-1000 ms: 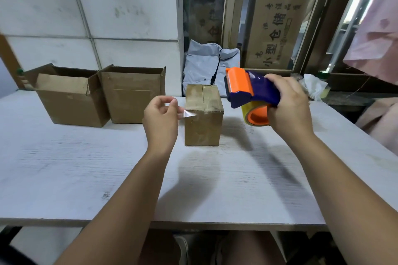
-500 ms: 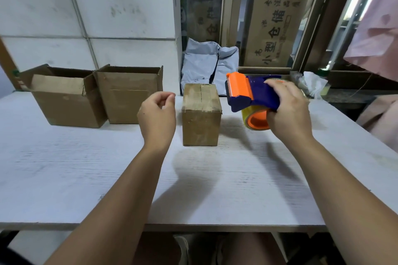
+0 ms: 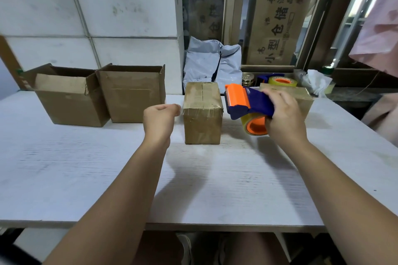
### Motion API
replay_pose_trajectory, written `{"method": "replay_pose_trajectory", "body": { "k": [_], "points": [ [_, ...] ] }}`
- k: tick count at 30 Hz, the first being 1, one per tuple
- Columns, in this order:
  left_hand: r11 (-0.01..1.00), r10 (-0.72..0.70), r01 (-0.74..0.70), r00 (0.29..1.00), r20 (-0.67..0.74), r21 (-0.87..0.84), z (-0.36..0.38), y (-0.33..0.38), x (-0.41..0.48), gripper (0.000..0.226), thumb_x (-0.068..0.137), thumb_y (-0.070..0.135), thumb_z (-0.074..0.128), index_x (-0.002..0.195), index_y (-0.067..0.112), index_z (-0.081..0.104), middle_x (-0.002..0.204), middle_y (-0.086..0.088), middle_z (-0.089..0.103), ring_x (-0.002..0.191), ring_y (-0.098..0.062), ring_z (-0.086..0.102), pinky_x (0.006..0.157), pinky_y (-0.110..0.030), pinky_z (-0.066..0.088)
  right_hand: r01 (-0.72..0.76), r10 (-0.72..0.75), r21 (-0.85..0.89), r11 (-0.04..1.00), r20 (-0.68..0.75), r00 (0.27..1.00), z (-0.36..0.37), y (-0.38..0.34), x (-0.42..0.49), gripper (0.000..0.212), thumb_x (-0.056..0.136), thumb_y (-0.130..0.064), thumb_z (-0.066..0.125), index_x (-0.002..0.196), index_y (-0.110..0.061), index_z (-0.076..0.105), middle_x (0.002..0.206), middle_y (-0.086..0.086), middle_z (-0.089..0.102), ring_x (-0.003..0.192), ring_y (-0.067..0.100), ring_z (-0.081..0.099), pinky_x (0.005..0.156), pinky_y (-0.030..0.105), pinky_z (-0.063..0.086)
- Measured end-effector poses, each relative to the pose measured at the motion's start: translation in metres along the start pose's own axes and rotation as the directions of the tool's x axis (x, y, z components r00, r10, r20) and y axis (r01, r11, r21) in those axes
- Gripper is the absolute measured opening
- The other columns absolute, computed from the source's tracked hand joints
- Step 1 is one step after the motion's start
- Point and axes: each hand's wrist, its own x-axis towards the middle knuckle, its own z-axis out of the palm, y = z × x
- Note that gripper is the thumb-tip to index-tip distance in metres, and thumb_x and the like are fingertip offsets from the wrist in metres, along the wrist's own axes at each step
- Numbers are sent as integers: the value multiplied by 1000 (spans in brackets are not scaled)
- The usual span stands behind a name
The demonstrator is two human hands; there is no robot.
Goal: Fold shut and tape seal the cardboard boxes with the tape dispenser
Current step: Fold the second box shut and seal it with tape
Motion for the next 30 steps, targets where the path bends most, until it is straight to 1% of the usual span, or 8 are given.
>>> {"method": "replay_pose_trajectory", "body": {
  "k": [7,14,18,21,23,26,28,30],
  "points": [
    [997,-71,74,994,85,-31,1,0,-1,20,89,10,60,70,16,63,76,7,63,64,0,49,81,-22,31,-72,69,94,993,44,997,19,6,-13,64,72,18,50,129,-12,52,116,12,53,107,31,49,82,31,38],
    [1000,1,0,997,83,-7,4,-6,2,16,91,9,59,77,11,65,76,7,62,68,4,52,60,-10,33,-187,171,244,951,88,981,35,13,-19,58,70,18,47,119,-13,53,110,8,59,98,24,51,74,20,33],
    [1000,28,-28,998,60,-2,7,-10,4,24,91,9,58,69,16,64,75,3,63,68,-10,56,62,-18,42,-206,186,284,936,95,978,37,14,-19,58,71,16,47,120,-13,54,113,6,61,99,21,52,77,20,36],
    [1000,23,-22,999,39,-15,9,-14,10,21,89,7,60,70,13,66,84,-4,69,89,-25,67,83,-31,53,-202,184,275,940,91,979,37,14,-19,58,72,15,46,122,-13,54,113,6,62,101,23,53,78,23,37],
    [999,34,-33,999,14,-20,11,-19,11,8,88,10,62,84,11,68,87,-3,70,93,-26,68,92,-39,52,-214,193,269,939,102,976,37,13,-18,59,74,15,45,124,-15,54,115,5,62,101,22,53,78,23,37],
    [990,120,-114,991,-66,80,14,-22,9,49,88,17,60,135,15,45,79,5,64,87,-14,66,91,-33,48,-211,190,258,943,104,976,37,12,-17,58,75,14,45,124,-16,55,113,5,62,100,22,53,77,22,35],
    [980,169,-158,983,-77,123,16,-21,7,62,89,14,57,143,21,28,75,6,58,79,-9,60,76,-24,45,-192,173,250,949,98,980,37,12,-17,58,74,15,45,123,-15,55,112,6,62,99,22,53,73,19,32],
    [980,129,-126,992,-12,154,18,-25,7,69,87,11,60,142,25,22,87,4,59,78,-9,57,67,-22,46,-184,164,250,951,99,981,37,11,-16,58,74,15,45,123,-15,56,112,6,63,97,21,52,73,19,32]
  ]
}}
